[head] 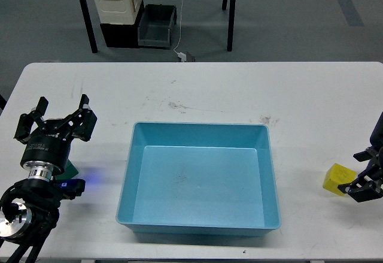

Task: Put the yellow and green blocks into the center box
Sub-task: 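Close the right gripper around the yellow cube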

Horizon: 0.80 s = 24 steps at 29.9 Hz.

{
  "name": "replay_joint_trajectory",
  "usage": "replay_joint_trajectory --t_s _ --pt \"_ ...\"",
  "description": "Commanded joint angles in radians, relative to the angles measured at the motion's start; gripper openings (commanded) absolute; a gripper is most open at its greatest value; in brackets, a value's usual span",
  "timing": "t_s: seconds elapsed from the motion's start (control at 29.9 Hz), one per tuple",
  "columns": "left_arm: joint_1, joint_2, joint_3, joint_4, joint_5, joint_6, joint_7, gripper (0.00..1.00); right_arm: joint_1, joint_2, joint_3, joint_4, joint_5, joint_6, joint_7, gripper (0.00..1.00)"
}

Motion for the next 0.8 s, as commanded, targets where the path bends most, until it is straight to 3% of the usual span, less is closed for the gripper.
replay_joint_trajectory --t_s 0.0,0.37,0.77 --pt "0.000 0.000 0.000 0.003 0.000 0.000 0.000 1.00 -0.007 0.052 0.000 -0.053 0.001 0.000 0.000 0.99" --pt "0.000 0.000 0.000 0.004 0.000 0.000 0.000 1.00 -0.008 0.165 -0.048 -0.128 -0.002 0.000 0.000 0.99" --pt "0.000 0.000 0.000 0.006 0.000 0.000 0.000 1.00 -0.010 0.171 -0.069 -0.129 -0.029 0.000 0.000 0.93"
